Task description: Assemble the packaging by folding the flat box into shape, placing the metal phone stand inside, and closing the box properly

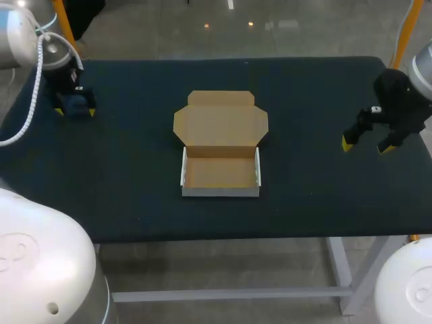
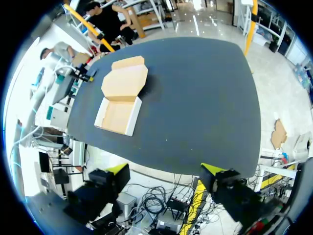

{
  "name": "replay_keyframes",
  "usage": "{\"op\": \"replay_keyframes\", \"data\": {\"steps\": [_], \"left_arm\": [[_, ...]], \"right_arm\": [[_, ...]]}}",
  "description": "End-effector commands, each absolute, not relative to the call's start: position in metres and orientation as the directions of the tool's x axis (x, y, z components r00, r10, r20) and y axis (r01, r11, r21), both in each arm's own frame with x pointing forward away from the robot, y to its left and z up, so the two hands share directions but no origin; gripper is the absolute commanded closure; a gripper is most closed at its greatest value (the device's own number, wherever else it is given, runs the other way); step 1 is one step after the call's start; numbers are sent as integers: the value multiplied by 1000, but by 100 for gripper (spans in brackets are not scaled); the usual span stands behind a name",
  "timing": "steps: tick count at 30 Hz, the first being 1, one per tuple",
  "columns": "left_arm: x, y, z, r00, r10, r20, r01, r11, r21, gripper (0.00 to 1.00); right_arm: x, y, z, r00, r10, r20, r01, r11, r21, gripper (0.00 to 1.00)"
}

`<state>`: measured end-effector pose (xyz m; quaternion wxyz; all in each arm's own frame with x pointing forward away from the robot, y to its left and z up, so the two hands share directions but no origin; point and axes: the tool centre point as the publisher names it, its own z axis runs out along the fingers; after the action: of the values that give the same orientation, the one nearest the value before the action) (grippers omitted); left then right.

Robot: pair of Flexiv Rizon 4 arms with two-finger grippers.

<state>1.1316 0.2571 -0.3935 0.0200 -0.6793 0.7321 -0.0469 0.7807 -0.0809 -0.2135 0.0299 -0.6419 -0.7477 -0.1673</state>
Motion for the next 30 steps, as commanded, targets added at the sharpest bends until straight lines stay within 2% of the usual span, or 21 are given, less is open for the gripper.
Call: {"op": "replay_keyframes", "data": {"steps": [1, 30], "left_arm": [[1141, 260, -396, -78, -996, 39, -994, 74, -80, 0], [1171, 263, -398, -105, -994, 31, -992, 103, -80, 0]], "right_arm": [[780, -81, -211, -174, 950, 259, 971, 121, 208, 0], [780, -81, -211, -174, 950, 259, 971, 121, 208, 0]]}}
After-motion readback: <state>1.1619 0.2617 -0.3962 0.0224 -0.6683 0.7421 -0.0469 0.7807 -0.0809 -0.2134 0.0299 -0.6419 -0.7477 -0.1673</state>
